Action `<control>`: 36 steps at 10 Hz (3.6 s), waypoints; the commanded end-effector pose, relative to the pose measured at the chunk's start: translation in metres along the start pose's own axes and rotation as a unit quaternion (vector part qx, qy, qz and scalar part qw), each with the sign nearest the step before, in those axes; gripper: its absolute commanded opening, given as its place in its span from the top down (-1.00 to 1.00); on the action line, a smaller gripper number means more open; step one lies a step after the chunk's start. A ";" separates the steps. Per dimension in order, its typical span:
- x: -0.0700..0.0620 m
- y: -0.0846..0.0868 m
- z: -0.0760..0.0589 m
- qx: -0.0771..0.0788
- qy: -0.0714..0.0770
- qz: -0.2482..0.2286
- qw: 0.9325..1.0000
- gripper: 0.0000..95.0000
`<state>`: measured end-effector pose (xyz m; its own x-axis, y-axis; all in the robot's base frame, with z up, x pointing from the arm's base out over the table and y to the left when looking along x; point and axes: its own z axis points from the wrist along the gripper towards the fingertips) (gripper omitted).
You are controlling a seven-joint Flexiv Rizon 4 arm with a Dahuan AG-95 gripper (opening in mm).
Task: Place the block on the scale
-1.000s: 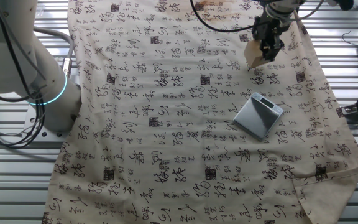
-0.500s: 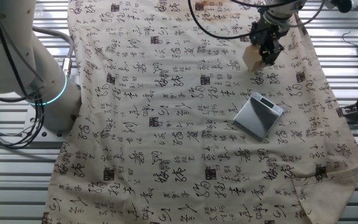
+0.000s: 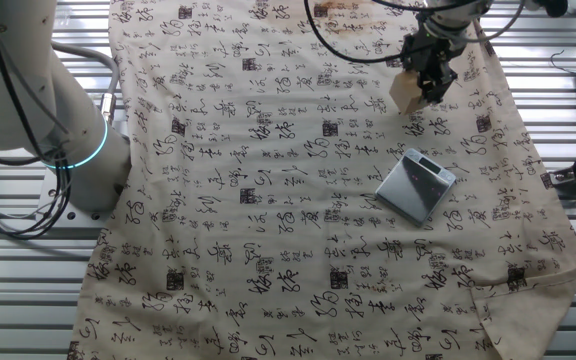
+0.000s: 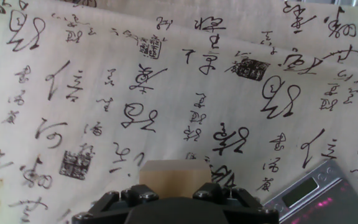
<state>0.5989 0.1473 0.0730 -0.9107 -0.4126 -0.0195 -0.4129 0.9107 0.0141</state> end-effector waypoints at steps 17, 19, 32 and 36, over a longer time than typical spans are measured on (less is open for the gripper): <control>-0.001 0.000 0.000 0.008 0.018 0.062 0.998 1.00; -0.001 0.000 0.000 0.013 0.014 0.045 0.999 1.00; -0.001 0.000 0.000 0.007 0.009 -0.039 0.999 1.00; -0.001 0.000 0.000 0.009 0.008 -0.037 0.999 1.00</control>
<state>0.6006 0.1482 0.0718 -0.8621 -0.5068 -0.0027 -0.5068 0.8621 -0.0006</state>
